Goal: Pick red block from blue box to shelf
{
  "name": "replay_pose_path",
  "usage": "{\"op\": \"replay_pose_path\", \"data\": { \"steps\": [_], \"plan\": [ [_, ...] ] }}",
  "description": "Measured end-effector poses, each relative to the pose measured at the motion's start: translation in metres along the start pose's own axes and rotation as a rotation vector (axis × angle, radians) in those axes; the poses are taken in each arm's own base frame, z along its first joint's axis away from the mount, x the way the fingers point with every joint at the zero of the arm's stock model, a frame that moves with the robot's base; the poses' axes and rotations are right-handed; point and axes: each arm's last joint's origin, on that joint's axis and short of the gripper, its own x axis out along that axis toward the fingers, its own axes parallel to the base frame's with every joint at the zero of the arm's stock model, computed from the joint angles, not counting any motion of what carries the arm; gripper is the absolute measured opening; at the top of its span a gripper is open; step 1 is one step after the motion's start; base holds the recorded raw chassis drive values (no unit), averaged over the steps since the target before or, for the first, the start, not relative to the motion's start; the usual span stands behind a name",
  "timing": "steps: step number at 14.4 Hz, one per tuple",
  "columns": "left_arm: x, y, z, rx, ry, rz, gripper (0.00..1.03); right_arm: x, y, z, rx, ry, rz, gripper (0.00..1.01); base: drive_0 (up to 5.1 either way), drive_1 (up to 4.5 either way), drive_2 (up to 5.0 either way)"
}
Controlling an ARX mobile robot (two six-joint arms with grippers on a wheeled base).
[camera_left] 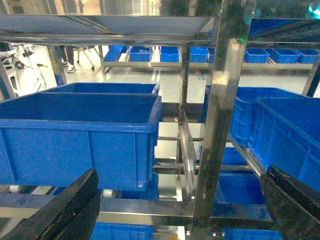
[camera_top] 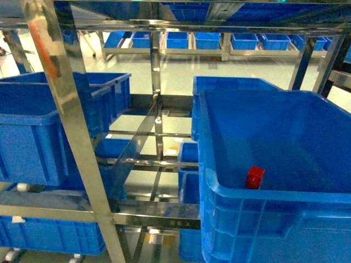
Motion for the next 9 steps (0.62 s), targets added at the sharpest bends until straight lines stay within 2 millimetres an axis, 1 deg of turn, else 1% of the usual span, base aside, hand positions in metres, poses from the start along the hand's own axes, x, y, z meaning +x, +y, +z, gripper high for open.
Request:
{"op": "replay_pose_path", "data": {
  "steps": [9],
  "plan": [
    [0.0,0.0,0.0,0.0,0.0,0.0,0.98,-0.015,0.0,0.0,0.0,-0.001,0.0,0.02,0.0,0.0,0.0]
  ]
}}
